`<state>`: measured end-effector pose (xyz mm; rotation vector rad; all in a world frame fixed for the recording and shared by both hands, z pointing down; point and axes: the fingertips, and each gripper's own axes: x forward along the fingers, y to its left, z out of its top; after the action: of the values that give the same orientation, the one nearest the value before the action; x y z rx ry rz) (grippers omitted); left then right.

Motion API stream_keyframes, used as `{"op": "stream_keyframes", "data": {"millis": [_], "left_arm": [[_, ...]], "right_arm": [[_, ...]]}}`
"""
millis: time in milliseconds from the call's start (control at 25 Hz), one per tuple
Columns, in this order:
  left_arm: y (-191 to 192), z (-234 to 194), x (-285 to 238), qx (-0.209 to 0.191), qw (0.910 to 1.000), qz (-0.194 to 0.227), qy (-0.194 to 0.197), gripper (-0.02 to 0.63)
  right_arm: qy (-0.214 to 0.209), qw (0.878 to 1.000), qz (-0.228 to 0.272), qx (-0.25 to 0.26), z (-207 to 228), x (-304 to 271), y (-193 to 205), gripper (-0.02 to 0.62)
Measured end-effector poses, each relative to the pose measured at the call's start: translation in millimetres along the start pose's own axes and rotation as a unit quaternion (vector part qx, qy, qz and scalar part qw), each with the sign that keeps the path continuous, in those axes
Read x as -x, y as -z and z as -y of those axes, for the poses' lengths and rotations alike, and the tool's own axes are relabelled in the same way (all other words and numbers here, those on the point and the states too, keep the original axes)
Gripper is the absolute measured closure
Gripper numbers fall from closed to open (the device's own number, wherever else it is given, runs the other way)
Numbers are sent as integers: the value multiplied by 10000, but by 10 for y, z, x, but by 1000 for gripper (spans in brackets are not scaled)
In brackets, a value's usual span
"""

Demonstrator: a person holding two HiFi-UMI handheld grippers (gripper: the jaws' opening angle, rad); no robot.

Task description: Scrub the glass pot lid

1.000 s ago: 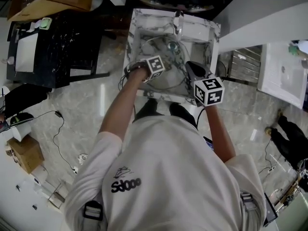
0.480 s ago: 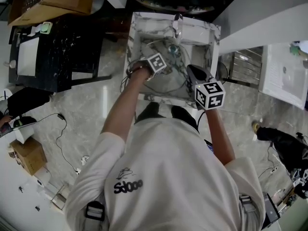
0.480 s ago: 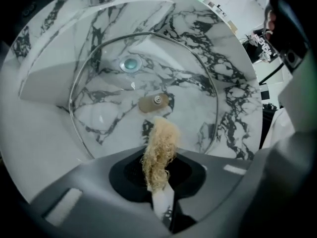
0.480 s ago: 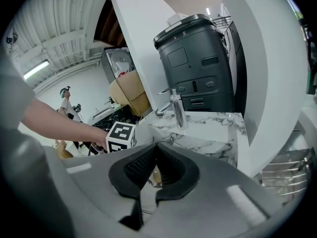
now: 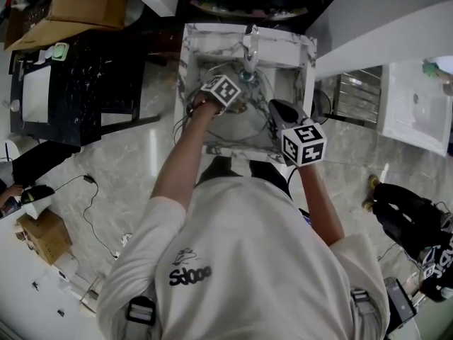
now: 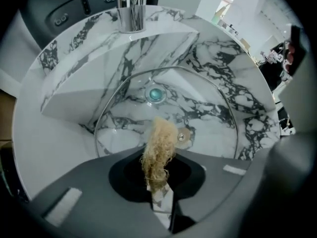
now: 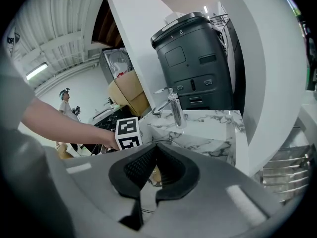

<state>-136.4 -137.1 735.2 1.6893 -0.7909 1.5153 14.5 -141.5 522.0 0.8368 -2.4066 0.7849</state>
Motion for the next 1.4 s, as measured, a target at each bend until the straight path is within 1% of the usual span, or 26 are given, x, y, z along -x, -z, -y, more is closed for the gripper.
{"op": "stream_keyframes", "data": {"millis": [120, 240, 320, 400, 480, 560, 640, 800, 1080, 1280, 1400], "left_arm": [[-154, -119, 35, 109, 9987, 346, -359, 572], [-333, -237, 59, 139, 9941, 770, -749, 569], [-431, -286, 75, 134, 9905, 1009, -928, 569], [-523, -288, 87, 34, 9874, 1217, -1015, 568], [-613, -248, 86, -216, 9846, 1367, -1066, 565], [-677, -197, 72, -417, 9828, 1430, -1092, 565], [-723, -127, 53, -541, 9819, 1474, -1055, 565], [-782, 79, 8, -955, 9789, 1549, -927, 563], [-724, 520, -69, -1565, 9753, 1467, -524, 560], [-598, 752, -118, -2267, 9644, 1316, -355, 558], [-503, 861, -125, -2477, 9611, 1211, -159, 558]], "right_arm": [[16, 10000, -14, -32, 33, 6, 8, 592], [53, 10000, 6, -60, 79, 13, 1, 592], [89, 9999, 20, -87, 109, 28, -7, 592], [130, 9998, 25, -115, 135, 47, -13, 592], [176, 9998, 1, -130, 163, 65, -7, 592], [218, 9997, -29, -142, 190, 78, 6, 592], [247, 9995, -33, -169, 210, 91, 21, 592], [289, 9994, -39, -199, 219, 103, 58, 592], [301, 9993, 3, -207, 167, 119, 64, 592], [314, 9993, 16, -185, 107, 140, 68, 592], [323, 9994, 13, -158, 67, 164, 75, 592]]}}
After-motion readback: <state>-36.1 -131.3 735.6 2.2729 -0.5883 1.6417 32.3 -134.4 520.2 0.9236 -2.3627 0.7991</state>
